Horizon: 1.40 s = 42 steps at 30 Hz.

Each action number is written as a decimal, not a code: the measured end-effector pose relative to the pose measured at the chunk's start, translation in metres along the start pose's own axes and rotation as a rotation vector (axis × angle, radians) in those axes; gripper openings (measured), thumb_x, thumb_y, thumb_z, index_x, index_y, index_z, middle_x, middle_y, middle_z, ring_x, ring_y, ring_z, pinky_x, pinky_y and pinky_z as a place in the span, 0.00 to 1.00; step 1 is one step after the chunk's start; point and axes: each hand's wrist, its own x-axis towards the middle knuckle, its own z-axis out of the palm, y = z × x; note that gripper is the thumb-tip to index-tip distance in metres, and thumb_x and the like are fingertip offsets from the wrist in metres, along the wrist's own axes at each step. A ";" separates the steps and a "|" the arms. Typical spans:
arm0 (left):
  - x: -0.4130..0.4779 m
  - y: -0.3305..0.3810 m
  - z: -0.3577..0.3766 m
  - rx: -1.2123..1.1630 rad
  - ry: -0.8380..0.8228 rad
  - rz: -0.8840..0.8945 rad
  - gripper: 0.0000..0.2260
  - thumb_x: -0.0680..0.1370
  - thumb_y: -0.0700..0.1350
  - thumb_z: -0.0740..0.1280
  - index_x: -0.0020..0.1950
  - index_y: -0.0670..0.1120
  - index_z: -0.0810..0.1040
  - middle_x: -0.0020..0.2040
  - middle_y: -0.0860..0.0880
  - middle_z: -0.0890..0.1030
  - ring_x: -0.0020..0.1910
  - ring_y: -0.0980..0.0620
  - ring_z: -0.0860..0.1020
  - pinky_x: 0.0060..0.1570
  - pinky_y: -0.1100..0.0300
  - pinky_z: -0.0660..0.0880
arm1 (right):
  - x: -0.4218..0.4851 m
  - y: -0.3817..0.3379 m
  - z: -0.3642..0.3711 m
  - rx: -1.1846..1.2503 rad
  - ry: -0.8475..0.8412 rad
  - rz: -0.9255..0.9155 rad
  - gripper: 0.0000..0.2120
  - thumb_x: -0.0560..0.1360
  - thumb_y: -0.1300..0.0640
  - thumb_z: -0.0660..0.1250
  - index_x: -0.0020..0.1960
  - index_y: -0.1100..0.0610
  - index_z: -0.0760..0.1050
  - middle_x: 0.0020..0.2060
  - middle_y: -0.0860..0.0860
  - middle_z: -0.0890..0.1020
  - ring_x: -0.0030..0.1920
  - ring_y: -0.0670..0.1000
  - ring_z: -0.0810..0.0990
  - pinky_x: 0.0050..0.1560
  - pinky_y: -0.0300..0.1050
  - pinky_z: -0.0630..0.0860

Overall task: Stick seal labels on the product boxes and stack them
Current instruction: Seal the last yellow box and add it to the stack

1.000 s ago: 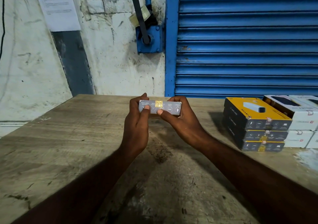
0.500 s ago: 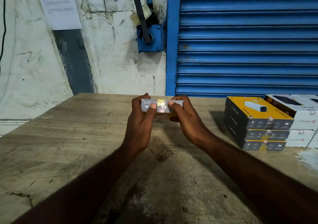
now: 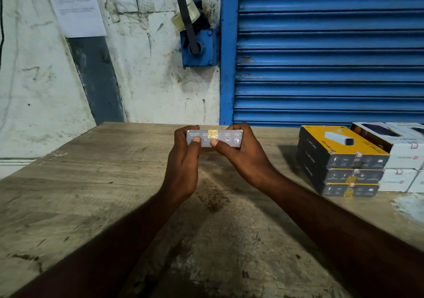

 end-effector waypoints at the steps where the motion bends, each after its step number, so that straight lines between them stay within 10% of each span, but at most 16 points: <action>1: 0.000 0.001 0.000 0.002 -0.005 0.000 0.14 0.79 0.55 0.56 0.62 0.53 0.71 0.55 0.57 0.79 0.56 0.59 0.79 0.60 0.55 0.75 | 0.001 0.000 0.000 -0.013 0.005 -0.004 0.16 0.77 0.53 0.74 0.58 0.56 0.70 0.47 0.49 0.80 0.41 0.37 0.78 0.41 0.31 0.75; 7: 0.000 0.000 0.001 0.008 -0.029 -0.005 0.16 0.79 0.56 0.58 0.63 0.52 0.70 0.57 0.54 0.79 0.56 0.56 0.80 0.57 0.57 0.76 | 0.002 0.005 -0.001 0.012 0.006 0.034 0.08 0.82 0.54 0.65 0.58 0.56 0.72 0.50 0.52 0.81 0.51 0.49 0.81 0.56 0.55 0.79; 20: 0.001 -0.001 -0.001 0.093 -0.006 0.056 0.15 0.81 0.41 0.67 0.66 0.44 0.69 0.53 0.56 0.78 0.48 0.66 0.78 0.47 0.73 0.72 | -0.001 0.004 0.000 0.116 -0.054 0.055 0.19 0.75 0.47 0.71 0.57 0.56 0.69 0.52 0.57 0.80 0.50 0.48 0.81 0.52 0.49 0.77; 24: 0.001 0.000 -0.002 0.044 -0.025 0.021 0.19 0.77 0.50 0.60 0.67 0.47 0.70 0.52 0.55 0.78 0.45 0.65 0.77 0.47 0.67 0.72 | -0.001 0.007 -0.001 0.076 -0.065 0.020 0.17 0.76 0.56 0.74 0.57 0.55 0.68 0.48 0.49 0.78 0.43 0.36 0.78 0.44 0.32 0.75; 33: -0.001 0.001 -0.001 0.083 -0.048 0.077 0.22 0.79 0.57 0.60 0.70 0.49 0.68 0.55 0.55 0.80 0.50 0.64 0.79 0.52 0.64 0.74 | 0.004 0.005 -0.002 0.076 -0.014 0.064 0.14 0.80 0.54 0.68 0.60 0.59 0.70 0.53 0.58 0.81 0.49 0.47 0.78 0.50 0.44 0.76; 38: 0.001 -0.001 -0.006 0.185 -0.144 0.157 0.32 0.75 0.59 0.69 0.74 0.53 0.60 0.59 0.68 0.76 0.57 0.65 0.78 0.53 0.70 0.75 | 0.005 0.003 -0.012 0.163 -0.136 0.079 0.26 0.73 0.49 0.70 0.64 0.60 0.65 0.59 0.59 0.77 0.52 0.45 0.78 0.46 0.35 0.77; 42: 0.004 -0.005 -0.009 0.256 -0.137 0.270 0.29 0.77 0.50 0.68 0.75 0.52 0.58 0.63 0.54 0.74 0.60 0.58 0.77 0.59 0.60 0.77 | 0.006 0.010 -0.016 0.100 -0.184 0.055 0.21 0.77 0.60 0.72 0.64 0.59 0.64 0.59 0.58 0.77 0.52 0.45 0.79 0.45 0.36 0.78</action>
